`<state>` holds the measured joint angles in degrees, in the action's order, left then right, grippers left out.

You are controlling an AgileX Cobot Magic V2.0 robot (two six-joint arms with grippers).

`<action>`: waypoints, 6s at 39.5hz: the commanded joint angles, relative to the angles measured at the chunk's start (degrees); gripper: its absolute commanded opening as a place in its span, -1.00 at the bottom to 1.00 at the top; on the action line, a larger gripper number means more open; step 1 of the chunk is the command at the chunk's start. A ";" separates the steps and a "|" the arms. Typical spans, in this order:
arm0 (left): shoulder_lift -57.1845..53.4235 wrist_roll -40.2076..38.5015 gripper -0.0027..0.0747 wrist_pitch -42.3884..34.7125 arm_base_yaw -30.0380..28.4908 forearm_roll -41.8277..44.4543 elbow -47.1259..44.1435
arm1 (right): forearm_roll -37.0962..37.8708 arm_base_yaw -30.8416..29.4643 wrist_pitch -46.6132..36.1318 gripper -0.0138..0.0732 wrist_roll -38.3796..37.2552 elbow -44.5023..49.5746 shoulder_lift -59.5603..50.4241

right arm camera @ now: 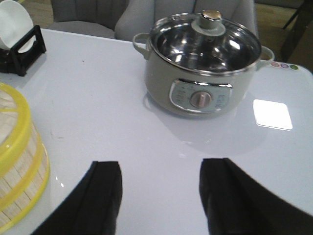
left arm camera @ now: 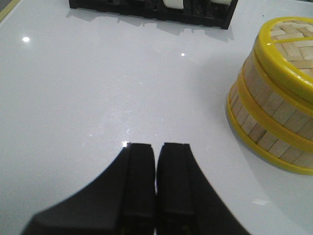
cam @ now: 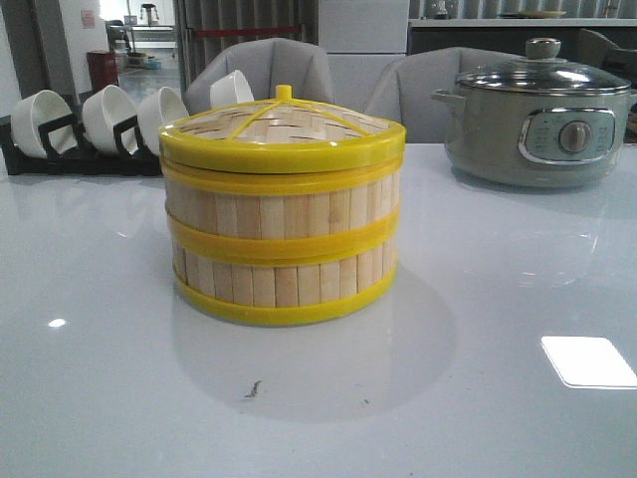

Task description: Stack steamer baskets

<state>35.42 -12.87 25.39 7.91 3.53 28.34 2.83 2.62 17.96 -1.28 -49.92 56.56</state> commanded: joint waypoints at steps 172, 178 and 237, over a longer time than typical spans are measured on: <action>-36.44 5.86 -0.70 -24.61 -2.45 1.22 -28.70 | 0.88 -6.67 -13.58 -0.54 0.34 36.64 -41.47; -36.44 5.86 -0.70 -24.61 -2.45 1.22 -28.70 | 0.88 -6.67 -13.58 -0.54 0.34 36.64 -41.47; -36.44 5.86 -0.70 -24.61 -2.45 1.22 -28.70 | 0.88 -6.61 -14.28 -0.64 0.33 46.73 -54.85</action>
<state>-0.19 -7.27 5.58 5.62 5.26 -0.32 2.83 -3.75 9.03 -1.28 -4.13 3.66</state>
